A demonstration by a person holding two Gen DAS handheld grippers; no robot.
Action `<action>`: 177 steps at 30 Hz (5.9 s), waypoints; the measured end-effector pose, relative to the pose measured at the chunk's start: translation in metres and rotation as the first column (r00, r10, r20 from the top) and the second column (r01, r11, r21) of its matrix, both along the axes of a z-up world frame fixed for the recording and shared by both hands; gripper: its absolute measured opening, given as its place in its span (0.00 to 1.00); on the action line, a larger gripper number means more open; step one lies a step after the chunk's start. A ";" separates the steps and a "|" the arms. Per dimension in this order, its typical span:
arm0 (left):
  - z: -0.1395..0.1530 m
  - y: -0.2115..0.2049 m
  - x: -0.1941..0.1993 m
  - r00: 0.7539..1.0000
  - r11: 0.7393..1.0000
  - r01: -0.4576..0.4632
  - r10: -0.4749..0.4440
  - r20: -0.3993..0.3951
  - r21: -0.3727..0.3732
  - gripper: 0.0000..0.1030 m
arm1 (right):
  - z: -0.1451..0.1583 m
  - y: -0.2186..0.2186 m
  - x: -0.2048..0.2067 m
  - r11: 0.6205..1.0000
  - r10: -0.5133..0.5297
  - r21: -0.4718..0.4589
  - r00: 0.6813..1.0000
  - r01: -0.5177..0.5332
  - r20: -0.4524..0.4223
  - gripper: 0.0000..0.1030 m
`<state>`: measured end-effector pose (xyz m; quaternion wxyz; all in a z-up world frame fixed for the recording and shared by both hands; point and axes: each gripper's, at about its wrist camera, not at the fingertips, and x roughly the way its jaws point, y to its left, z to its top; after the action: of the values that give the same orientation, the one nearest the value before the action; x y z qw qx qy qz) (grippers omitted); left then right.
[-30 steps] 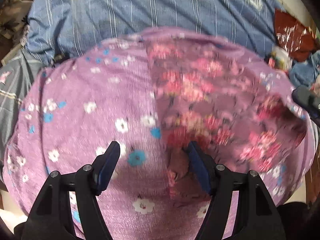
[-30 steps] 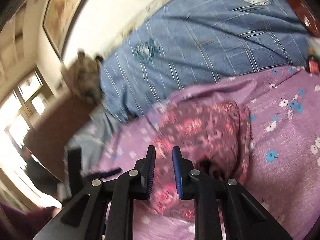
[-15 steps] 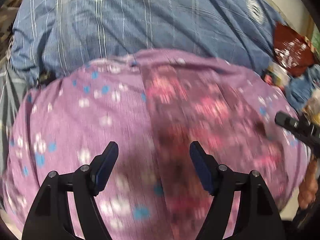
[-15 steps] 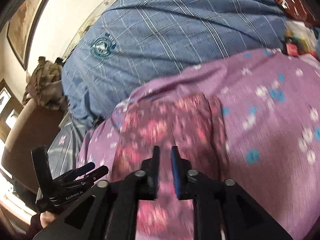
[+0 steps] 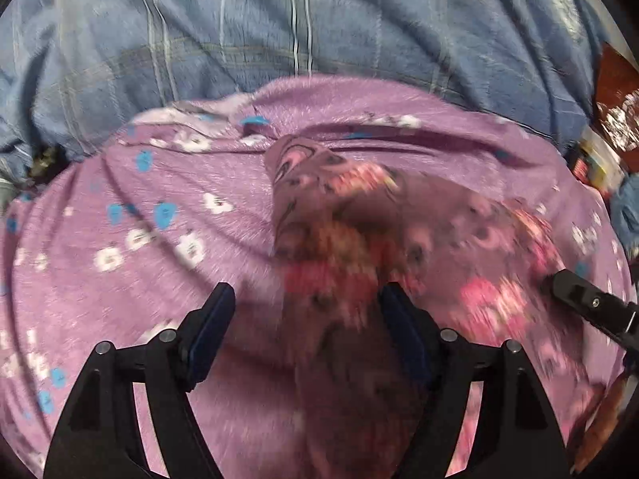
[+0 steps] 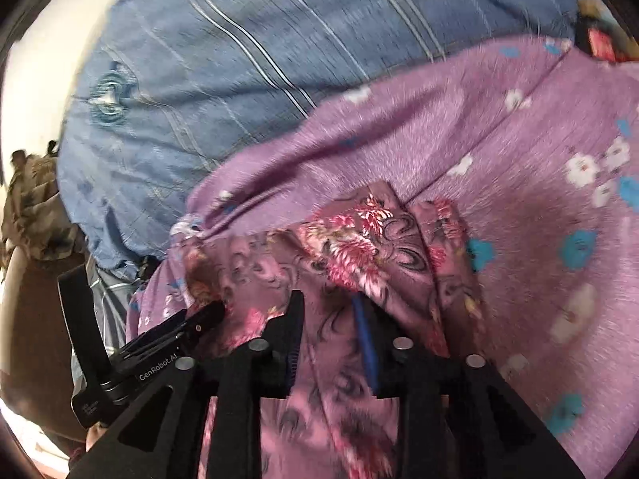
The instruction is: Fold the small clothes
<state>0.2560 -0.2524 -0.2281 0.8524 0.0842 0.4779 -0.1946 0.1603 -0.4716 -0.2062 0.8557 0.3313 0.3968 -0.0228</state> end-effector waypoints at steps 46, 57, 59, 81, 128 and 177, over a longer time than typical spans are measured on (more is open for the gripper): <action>0.151 0.119 -0.223 0.900 0.997 -0.049 0.066 0.431 -0.051 0.81 | 0.136 0.138 -0.234 0.957 0.171 -0.282 0.917 -0.068 0.360 0.53; 0.108 0.104 -0.183 0.932 0.998 -0.061 0.056 0.359 0.001 0.81 | 0.094 0.108 -0.203 0.970 0.089 -0.242 0.960 -0.023 0.266 0.54; 0.101 0.101 -0.175 0.935 0.998 -0.058 0.052 0.350 0.007 0.81 | 0.087 0.100 -0.195 0.973 0.071 -0.230 0.966 -0.012 0.250 0.54; 0.003 0.041 -0.113 0.977 0.996 0.034 -0.052 0.207 0.088 0.81 | -0.008 0.055 -0.133 0.983 -0.041 -0.180 0.999 0.037 -0.019 0.28; 0.012 0.071 -0.095 0.987 0.983 0.121 -0.104 0.122 -0.140 0.83 | 0.007 -0.011 -0.139 0.978 -0.208 -0.008 0.970 0.210 0.129 0.66; -0.013 0.033 -0.092 0.954 0.924 0.285 -0.299 -0.019 -0.256 0.83 | -0.015 0.008 -0.089 0.999 0.004 -0.039 1.000 -0.004 0.007 0.64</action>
<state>0.1635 -0.2196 -0.2412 0.8036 0.0404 0.4558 -0.3804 0.0713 -0.4639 -0.2209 0.8635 0.3137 0.3939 -0.0277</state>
